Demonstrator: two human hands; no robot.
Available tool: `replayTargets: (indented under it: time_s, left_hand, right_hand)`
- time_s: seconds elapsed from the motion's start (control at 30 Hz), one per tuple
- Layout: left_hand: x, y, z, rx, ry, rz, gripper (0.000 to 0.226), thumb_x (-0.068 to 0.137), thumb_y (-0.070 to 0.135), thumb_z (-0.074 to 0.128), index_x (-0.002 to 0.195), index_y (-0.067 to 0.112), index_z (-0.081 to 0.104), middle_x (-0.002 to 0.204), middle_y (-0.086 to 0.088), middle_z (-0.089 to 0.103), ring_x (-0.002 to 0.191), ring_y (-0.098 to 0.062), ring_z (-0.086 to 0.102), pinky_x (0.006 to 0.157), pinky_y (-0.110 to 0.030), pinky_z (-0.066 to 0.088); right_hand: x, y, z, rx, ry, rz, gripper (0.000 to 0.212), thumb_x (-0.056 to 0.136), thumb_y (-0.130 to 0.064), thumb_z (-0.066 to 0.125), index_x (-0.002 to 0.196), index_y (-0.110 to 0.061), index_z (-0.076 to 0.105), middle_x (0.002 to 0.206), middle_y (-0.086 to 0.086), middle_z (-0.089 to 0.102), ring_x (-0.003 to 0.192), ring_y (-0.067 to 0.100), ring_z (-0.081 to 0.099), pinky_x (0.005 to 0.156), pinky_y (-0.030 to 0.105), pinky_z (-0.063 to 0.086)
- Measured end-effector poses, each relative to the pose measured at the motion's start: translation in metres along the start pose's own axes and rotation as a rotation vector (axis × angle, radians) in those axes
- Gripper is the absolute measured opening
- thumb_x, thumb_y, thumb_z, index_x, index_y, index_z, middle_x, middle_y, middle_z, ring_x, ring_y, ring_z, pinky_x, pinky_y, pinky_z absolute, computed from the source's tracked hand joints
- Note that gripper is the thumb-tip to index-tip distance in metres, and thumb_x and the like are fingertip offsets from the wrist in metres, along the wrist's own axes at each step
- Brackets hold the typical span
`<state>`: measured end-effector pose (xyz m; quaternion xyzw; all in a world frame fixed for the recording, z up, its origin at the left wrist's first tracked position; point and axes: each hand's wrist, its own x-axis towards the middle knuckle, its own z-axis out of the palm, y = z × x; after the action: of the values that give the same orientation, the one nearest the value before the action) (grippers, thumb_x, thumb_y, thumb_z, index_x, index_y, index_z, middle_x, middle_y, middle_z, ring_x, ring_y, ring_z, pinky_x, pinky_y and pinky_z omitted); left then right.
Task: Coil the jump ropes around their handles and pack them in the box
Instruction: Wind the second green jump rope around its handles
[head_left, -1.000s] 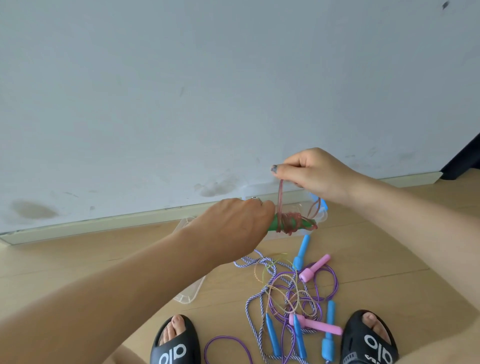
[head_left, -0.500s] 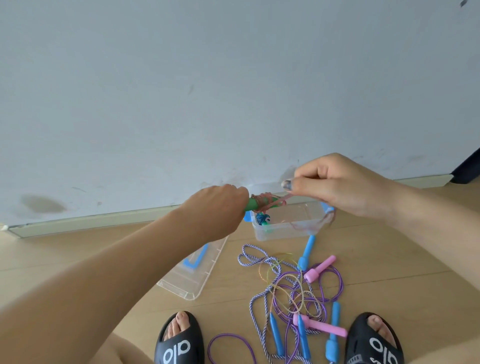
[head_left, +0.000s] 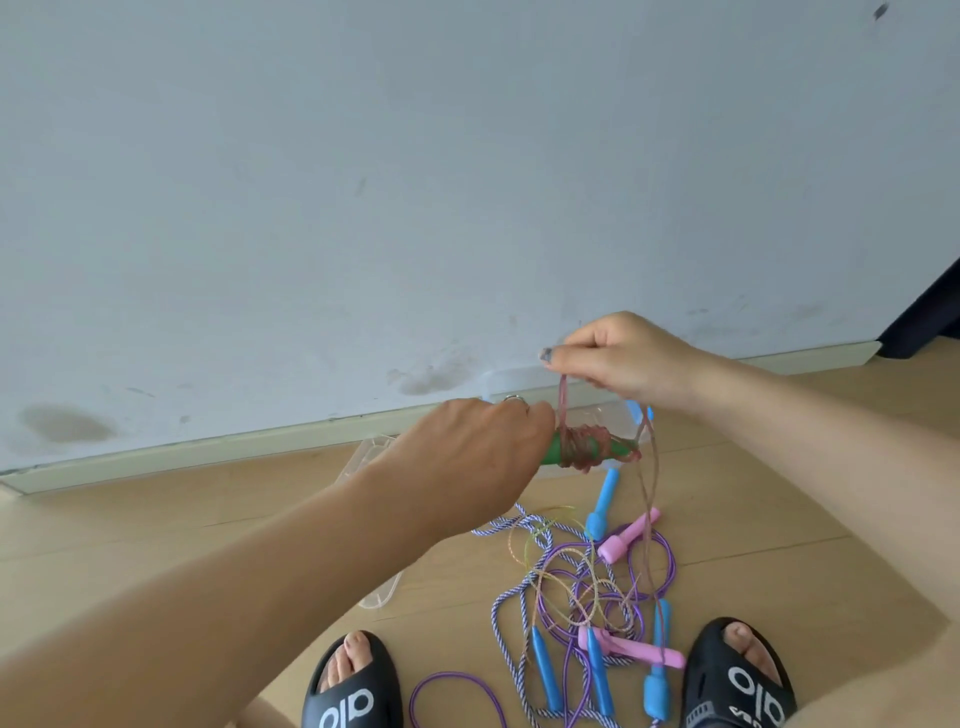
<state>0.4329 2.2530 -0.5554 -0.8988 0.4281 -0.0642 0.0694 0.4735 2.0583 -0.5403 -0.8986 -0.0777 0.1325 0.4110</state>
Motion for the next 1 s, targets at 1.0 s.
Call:
replayTargets:
  time_s: [1.0]
  left_hand:
    - [-0.002,-0.007,0.023,-0.017,-0.273,-0.175,0.010,0.100,0.020,0.041,0.105,0.015,0.047,0.098,-0.005,0.060,0.085,-0.031,0.063,0.063,-0.035,0.037]
  right_hand:
    - [-0.030,-0.035,0.023,-0.166,0.173,-0.258,0.053,0.099,-0.039,0.052,0.060,-0.014,0.025,0.055,-0.001,0.020,0.053,0.012,0.019,0.050,0.028,0.018]
